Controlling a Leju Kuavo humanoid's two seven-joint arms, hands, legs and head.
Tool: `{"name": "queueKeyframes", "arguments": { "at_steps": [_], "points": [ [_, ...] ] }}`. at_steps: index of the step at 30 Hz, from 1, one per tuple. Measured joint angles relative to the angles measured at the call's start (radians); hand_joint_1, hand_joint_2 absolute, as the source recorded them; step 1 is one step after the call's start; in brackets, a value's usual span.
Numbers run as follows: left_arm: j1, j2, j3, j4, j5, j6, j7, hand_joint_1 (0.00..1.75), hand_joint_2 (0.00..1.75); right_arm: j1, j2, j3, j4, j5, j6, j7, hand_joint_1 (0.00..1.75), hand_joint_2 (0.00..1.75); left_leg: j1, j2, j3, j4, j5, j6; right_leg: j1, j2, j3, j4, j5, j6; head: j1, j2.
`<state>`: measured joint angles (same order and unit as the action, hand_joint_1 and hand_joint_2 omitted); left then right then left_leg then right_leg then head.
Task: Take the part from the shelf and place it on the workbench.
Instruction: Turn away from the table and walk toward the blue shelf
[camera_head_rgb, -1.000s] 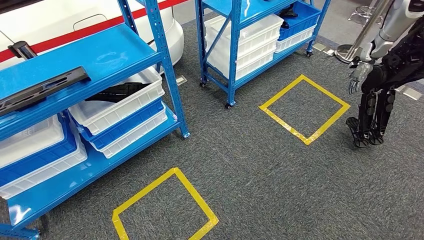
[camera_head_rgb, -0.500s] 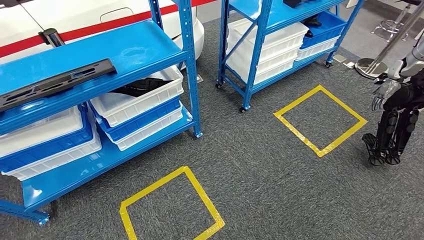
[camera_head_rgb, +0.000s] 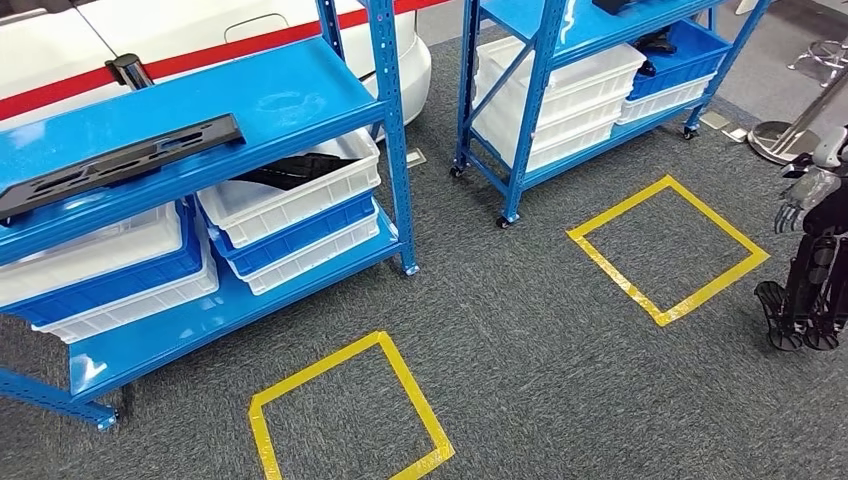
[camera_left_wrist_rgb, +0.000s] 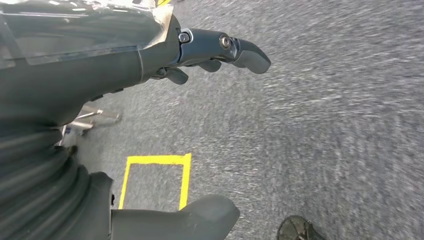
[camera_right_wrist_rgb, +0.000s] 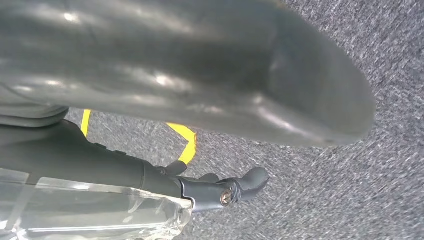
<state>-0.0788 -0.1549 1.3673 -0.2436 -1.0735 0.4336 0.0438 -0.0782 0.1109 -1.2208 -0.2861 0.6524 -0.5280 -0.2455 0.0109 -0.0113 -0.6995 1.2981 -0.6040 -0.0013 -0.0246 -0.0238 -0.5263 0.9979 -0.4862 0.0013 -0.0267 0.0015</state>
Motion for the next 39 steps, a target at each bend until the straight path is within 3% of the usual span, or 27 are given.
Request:
{"name": "queueKeyframes", "arguments": {
  "at_steps": [1,2,4,5,6,8,10,12,14,15,16,17,19,21,25,27,29,30,31,32,35,37,39],
  "points": [
    [0.001,0.0,0.0,0.0,0.002,0.003,0.003,0.0,1.75,0.0,0.0,0.001,0.0,0.003,0.0,0.001,0.0,0.0,0.001,0.002,-0.002,-0.005,0.018,0.001,0.001,-0.005,0.002,0.0,-0.002,0.0,0.0,0.0],
    [0.001,-0.001,0.0,0.0,0.003,0.006,0.006,0.0,1.75,0.0,0.0,0.002,0.0,0.006,0.0,0.002,0.0,0.0,0.002,0.006,0.016,-0.049,0.051,0.003,0.001,-0.009,0.004,0.0,-0.003,-0.001,0.0,0.0],
    [0.001,-0.002,0.001,0.0,0.004,0.011,0.011,0.0,1.75,-0.001,-0.001,0.004,0.0,0.011,0.0,0.003,0.0,0.0,-0.003,0.029,0.086,-0.196,0.122,0.015,0.005,-0.017,0.011,0.001,-0.008,0.003,0.0,0.0],
    [0.0,-0.002,0.001,0.0,0.004,0.012,0.012,0.0,1.75,-0.001,-0.001,0.004,0.0,0.015,0.0,0.003,0.0,0.0,-0.006,0.04,0.112,-0.249,0.139,0.021,0.007,-0.021,0.013,0.0,-0.011,0.007,0.0,0.0],
    [0.0,-0.003,0.001,0.0,0.004,0.012,0.013,0.0,1.75,-0.001,-0.001,0.005,0.0,0.019,0.0,0.003,0.0,0.0,-0.01,0.047,0.126,-0.281,0.144,0.027,0.01,-0.025,0.014,0.0,-0.013,0.012,0.001,0.0],
    [0.002,-0.005,0.001,0.0,0.008,0.012,0.015,0.0,1.75,-0.001,-0.001,0.01,0.0,0.032,0.0,0.003,0.0,0.0,-0.016,0.038,0.128,-0.292,0.142,0.038,0.011,-0.035,0.018,-0.006,-0.015,0.023,0.002,0.0],
    [0.004,-0.01,0.004,0.0,0.017,0.014,0.018,0.0,1.75,-0.003,-0.002,0.021,0.0,0.051,0.001,0.003,0.0,0.0,-0.014,0.028,0.139,-0.308,0.152,0.051,0.011,-0.026,0.014,0.012,-0.028,0.031,0.004,0.0],
    [0.002,-0.016,0.009,0.0,0.028,0.021,0.022,0.0,1.75,-0.003,-0.004,0.034,0.0,0.073,0.005,0.004,0.0,0.0,-0.01,0.017,0.147,-0.322,0.162,0.061,0.01,0.0,-0.027,0.103,-0.073,0.025,0.008,0.0],
    [0.0,-0.023,0.016,0.0,0.04,0.03,0.028,0.0,1.75,-0.002,-0.005,0.047,0.0,0.095,0.013,0.006,0.0,0.0,-0.011,0.004,0.146,-0.322,0.162,0.065,0.009,0.013,-0.097,0.236,-0.125,0.02,0.01,0.0],
    [-0.001,-0.029,0.02,0.0,0.046,0.034,0.032,0.0,1.75,-0.002,-0.006,0.056,0.001,0.106,0.018,0.008,0.0,0.0,-0.012,-0.004,0.146,-0.321,0.162,0.065,0.008,0.014,-0.118,0.272,-0.132,0.025,0.01,0.0],
    [-0.001,-0.035,0.025,0.0,0.052,0.039,0.037,0.0,1.75,-0.002,-0.008,0.065,0.001,0.118,0.024,0.01,0.0,0.0,-0.012,-0.012,0.147,-0.321,0.161,0.064,0.008,0.016,-0.124,0.274,-0.124,0.033,0.01,0.0],
    [-0.001,-0.041,0.03,0.0,0.058,0.043,0.041,0.0,1.75,-0.002,-0.011,0.073,0.001,0.129,0.031,0.012,0.0,0.0,-0.012,-0.02,0.148,-0.319,0.16,0.062,0.007,0.017,-0.108,0.232,-0.098,0.043,0.01,0.0],
    [-0.001,-0.053,0.038,-0.001,0.065,0.05,0.047,0.0,1.75,-0.005,-0.017,0.091,0.001,0.145,0.04,0.015,0.0,0.0,-0.013,-0.036,0.148,-0.311,0.155,0.055,0.005,0.029,-0.046,0.089,-0.035,0.058,0.011,0.0],
    [-0.001,-0.062,0.044,-0.002,0.066,0.055,0.051,0.0,1.75,-0.009,-0.021,0.103,0.002,0.154,0.047,0.02,0.0,0.0,-0.017,-0.046,0.146,-0.302,0.145,0.044,0.004,0.039,-0.012,0.005,-0.004,0.049,0.011,0.0],
    [-0.001,-0.071,0.047,-0.006,0.064,0.058,0.052,0.0,1.75,-0.014,-0.023,0.121,0.003,0.161,0.054,0.033,0.0,0.0,-0.012,-0.04,0.139,-0.284,0.129,0.027,0.001,0.029,-0.002,-0.003,0.002,0.016,0.009,0.0],
    [-0.001,-0.072,0.047,-0.007,0.058,0.057,0.052,0.0,1.75,-0.013,-0.024,0.124,0.004,0.161,0.054,0.038,0.0,0.0,-0.008,-0.017,0.101,-0.198,0.076,0.015,-0.003,0.02,0.002,-0.005,0.004,0.007,0.003,0.0],
    [-0.002,-0.073,0.047,-0.008,0.051,0.055,0.051,0.0,1.75,-0.01,-0.025,0.124,0.005,0.16,0.054,0.042,0.0,0.0,-0.003,-0.003,0.031,-0.061,0.012,0.004,-0.001,0.01,0.002,-0.005,0.002,0.002,-0.001,0.0],
    [-0.001,-0.073,0.047,-0.01,0.048,0.052,0.049,0.0,1.75,-0.009,-0.025,0.124,0.005,0.16,0.054,0.044,0.0,0.0,-0.001,-0.001,0.005,-0.014,-0.001,0.002,0.0,0.005,0.002,-0.004,0.001,0.001,-0.001,0.0],
    [-0.001,-0.073,0.047,-0.011,0.044,0.049,0.048,0.0,1.75,-0.009,-0.025,0.124,0.005,0.159,0.053,0.046,0.0,0.0,0.0,0.001,-0.004,-0.006,0.009,0.001,0.001,-0.001,0.004,-0.004,-0.001,0.0,-0.001,0.0],
    [-0.001,-0.073,0.047,-0.013,0.039,0.045,0.046,0.0,1.75,-0.008,-0.025,0.124,0.006,0.158,0.052,0.048,0.0,0.0,0.0,0.004,0.008,-0.038,0.037,0.003,0.001,-0.005,0.006,-0.004,-0.003,0.0,-0.001,0.0],
    [-0.001,-0.071,0.043,-0.019,0.02,0.032,0.041,0.0,1.75,-0.008,-0.024,0.124,0.006,0.15,0.049,0.052,0.0,0.0,-0.005,0.031,0.102,-0.238,0.133,0.02,0.005,-0.015,0.015,-0.005,-0.01,0.006,0.0,0.0],
    [-0.002,-0.068,0.039,-0.023,0.008,0.024,0.041,0.0,1.75,-0.008,-0.022,0.123,0.006,0.143,0.047,0.052,0.0,0.0,-0.013,0.039,0.127,-0.29,0.145,0.031,0.008,-0.021,0.019,-0.006,-0.015,0.016,0.001,0.0],
    [-0.001,-0.065,0.034,-0.024,-0.003,0.019,0.044,0.0,1.75,-0.008,-0.021,0.123,0.006,0.139,0.043,0.052,0.0,0.0,-0.014,0.028,0.13,-0.298,0.148,0.042,0.009,-0.026,0.021,-0.009,-0.017,0.027,0.0,0.0]
  ]
}}
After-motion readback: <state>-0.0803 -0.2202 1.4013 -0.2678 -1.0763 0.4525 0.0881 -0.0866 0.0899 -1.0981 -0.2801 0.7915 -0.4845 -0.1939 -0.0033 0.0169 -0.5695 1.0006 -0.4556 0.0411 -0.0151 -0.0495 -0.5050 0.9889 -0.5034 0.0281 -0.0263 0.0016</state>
